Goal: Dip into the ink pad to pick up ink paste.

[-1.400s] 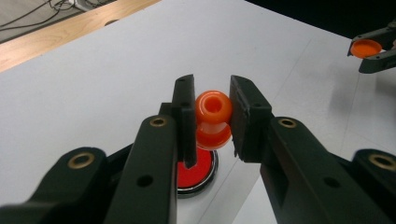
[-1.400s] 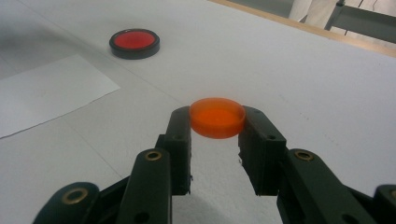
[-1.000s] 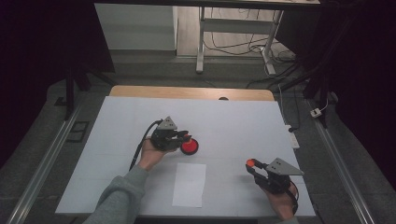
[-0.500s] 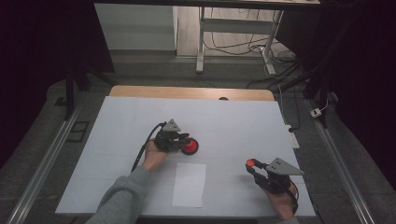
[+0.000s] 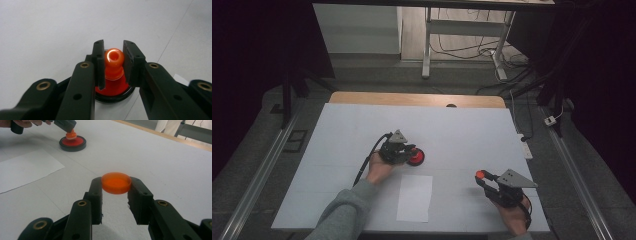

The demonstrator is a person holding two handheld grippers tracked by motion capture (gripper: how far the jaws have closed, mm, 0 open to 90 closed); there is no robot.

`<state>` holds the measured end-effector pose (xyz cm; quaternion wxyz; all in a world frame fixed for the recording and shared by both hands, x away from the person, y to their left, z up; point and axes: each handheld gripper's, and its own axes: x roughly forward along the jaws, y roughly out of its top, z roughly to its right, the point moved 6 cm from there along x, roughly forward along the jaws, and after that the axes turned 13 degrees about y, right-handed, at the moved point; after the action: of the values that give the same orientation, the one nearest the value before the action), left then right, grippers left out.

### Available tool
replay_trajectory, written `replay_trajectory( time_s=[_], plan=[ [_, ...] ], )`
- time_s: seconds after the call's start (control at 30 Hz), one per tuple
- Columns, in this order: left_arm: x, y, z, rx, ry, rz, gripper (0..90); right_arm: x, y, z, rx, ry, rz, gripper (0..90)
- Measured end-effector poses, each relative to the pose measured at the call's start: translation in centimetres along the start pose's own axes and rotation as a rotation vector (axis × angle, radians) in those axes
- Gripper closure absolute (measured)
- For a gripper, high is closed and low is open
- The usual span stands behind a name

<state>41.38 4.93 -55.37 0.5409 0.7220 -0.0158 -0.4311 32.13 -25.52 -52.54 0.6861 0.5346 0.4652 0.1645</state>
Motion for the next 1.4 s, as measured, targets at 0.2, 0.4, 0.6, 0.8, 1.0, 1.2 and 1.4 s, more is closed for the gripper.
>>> replay_trajectory(
  time_s=[0.2, 0.4, 0.6, 0.8, 1.0, 1.2, 1.4],
  plan=[
    [0.17, -0.2, 0.05, 0.012, 0.011, 0.004, 72.9, -0.03, -0.01, 0.04, 0.0, -0.004, -0.002, 64.8],
    [0.42, -0.44, 0.12, 0.016, 0.014, 0.003, 72.8, -0.06, 0.03, 0.03, -0.002, 0.001, 0.003, 64.8],
    [0.41, -0.64, 0.11, 0.008, 0.01, 0.01, 72.9, 0.02, 0.02, -0.04, -0.003, 0.003, 0.001, 64.8],
    [0.47, -0.71, 0.22, 0.021, 0.016, 0.003, 72.8, -0.03, 0.02, 0.0, -0.002, -0.002, -0.001, 64.8],
    [0.45, -0.7, 0.57, 0.062, 0.048, -0.013, 72.8, -0.06, 0.1, -0.12, -0.004, -0.002, 0.001, 64.8],
    [0.55, -0.83, 0.6, 0.067, 0.054, -0.02, 72.8, -0.01, 0.03, -0.08, -0.004, -0.002, -0.003, 64.8],
    [0.56, -0.82, 0.57, 0.058, 0.051, -0.021, 72.8, -0.04, 0.06, -0.06, -0.004, -0.002, -0.001, 64.8]
  ],
)
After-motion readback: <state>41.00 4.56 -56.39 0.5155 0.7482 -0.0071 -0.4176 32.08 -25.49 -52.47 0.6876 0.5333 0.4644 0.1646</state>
